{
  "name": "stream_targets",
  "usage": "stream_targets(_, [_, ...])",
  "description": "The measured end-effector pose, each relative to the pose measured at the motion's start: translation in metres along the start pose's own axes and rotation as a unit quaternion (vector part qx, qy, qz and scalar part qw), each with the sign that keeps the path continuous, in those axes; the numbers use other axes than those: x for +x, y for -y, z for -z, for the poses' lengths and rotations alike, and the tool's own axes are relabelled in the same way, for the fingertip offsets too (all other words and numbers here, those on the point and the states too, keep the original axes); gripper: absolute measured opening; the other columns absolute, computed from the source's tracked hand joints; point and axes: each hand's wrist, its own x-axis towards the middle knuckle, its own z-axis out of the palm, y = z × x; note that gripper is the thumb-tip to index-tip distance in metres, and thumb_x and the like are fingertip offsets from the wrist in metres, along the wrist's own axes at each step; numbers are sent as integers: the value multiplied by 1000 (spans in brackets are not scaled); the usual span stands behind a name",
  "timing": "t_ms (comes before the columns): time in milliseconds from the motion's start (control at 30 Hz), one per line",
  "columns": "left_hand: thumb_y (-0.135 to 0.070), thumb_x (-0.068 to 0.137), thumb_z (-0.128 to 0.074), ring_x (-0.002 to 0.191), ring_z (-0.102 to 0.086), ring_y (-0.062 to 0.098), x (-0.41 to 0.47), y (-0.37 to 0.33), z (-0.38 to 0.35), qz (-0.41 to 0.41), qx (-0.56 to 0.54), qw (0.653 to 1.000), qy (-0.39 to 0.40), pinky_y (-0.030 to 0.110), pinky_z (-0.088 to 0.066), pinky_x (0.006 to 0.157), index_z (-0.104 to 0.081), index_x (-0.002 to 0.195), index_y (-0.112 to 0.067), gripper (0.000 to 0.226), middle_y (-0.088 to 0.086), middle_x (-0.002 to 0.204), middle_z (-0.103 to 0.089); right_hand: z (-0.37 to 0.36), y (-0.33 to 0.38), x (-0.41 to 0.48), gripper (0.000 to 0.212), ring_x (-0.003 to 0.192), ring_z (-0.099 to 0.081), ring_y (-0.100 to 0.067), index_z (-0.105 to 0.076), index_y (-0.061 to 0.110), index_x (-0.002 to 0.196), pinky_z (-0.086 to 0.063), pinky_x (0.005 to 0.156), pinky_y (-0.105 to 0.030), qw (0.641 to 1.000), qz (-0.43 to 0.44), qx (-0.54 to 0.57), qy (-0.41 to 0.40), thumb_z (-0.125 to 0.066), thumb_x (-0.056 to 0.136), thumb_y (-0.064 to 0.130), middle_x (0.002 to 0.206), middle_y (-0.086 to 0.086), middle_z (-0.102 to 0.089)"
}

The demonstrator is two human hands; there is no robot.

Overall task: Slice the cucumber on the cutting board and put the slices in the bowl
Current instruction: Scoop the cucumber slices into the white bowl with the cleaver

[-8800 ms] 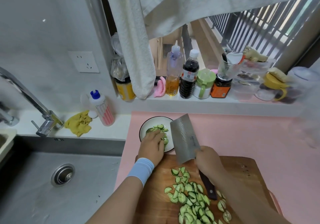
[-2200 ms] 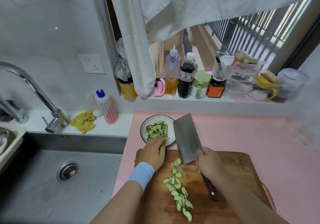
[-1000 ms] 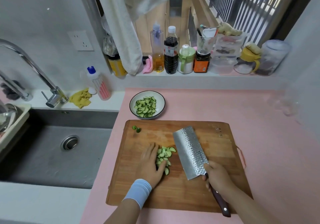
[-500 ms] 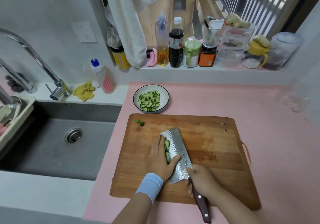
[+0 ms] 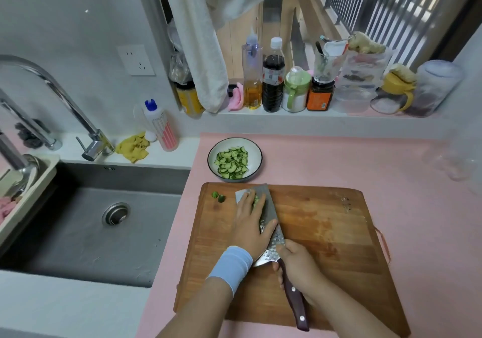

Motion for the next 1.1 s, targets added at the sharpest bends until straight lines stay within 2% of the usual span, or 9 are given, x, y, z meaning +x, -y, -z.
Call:
stream_targets(167, [-50,96,-50,150,-3,17,77,-6,42,-40,3,999,5,35,-7,121,-28,154,-24,67,0,163,-14,-6,65,29,22,42,-46,-21,-54,7,96,-42,46,-32,998,28,35,-35,-38,107,18,63,-8,-57])
stream_targets(300, [-43,97,-54,149,-5,17,134,1,64,-62,-12,998,9,25,1,115,-34,152,-25,60,0,162,-17,-14,111,60,19,42,-47,-21,-49,8,96,-44,44,-29,997,35,49,-53,-39,107,19,66,-9,-57])
stream_targets(400, [-39,99,-53,149,-8,16,164,13,67,-67,-18,997,19,22,-1,115,-38,150,-25,56,-1,161,-19,-21,132,82,19,43,-47,-21,-49,6,98,-45,44,-29,996,29,48,-69,-39,107,19,71,-12,-58])
stream_targets(500, [-33,99,-55,146,-18,17,186,28,63,-54,-39,998,19,15,-4,112,-47,145,-21,48,0,158,-28,-28,143,101,21,43,-47,-21,-49,7,93,-45,43,-28,995,17,44,-84,-36,106,16,74,-14,-57])
stream_targets(567, [-30,99,-55,144,-26,18,196,38,60,-38,-46,998,26,16,-9,113,-52,141,-20,44,0,155,-34,-31,148,114,22,43,-46,-21,-49,8,90,-44,44,-29,995,8,40,-94,-35,105,15,73,-14,-57])
stream_targets(767, [-24,99,-52,131,-46,21,212,79,50,25,-28,999,22,21,-27,110,-63,131,-20,34,0,143,-52,-29,145,138,22,46,-47,-21,-53,9,113,-46,45,-30,993,-19,29,-113,-36,107,21,74,-13,-59])
stream_targets(867, [-22,98,-53,134,-44,22,211,99,51,49,-9,999,11,20,-24,111,-63,131,-18,35,2,145,-51,-23,143,144,23,45,-48,-21,-54,8,103,-47,48,-31,992,-20,7,-124,-36,107,22,74,-13,-60])
stream_targets(967, [-25,98,-51,139,-36,17,207,97,54,0,-28,1000,-13,23,-19,117,-56,138,-23,41,-1,151,-43,-20,143,147,22,45,-49,-21,-53,11,96,-48,49,-32,992,-19,-9,-124,-37,107,22,73,-12,-61])
stream_targets(1100, [-36,99,-38,146,-23,16,202,85,49,-136,36,989,44,28,-12,121,-42,148,-18,53,-2,158,-32,-26,148,143,24,45,-49,-21,-52,12,92,-48,48,-31,993,-11,-17,-117,-37,107,22,72,-12,-61])
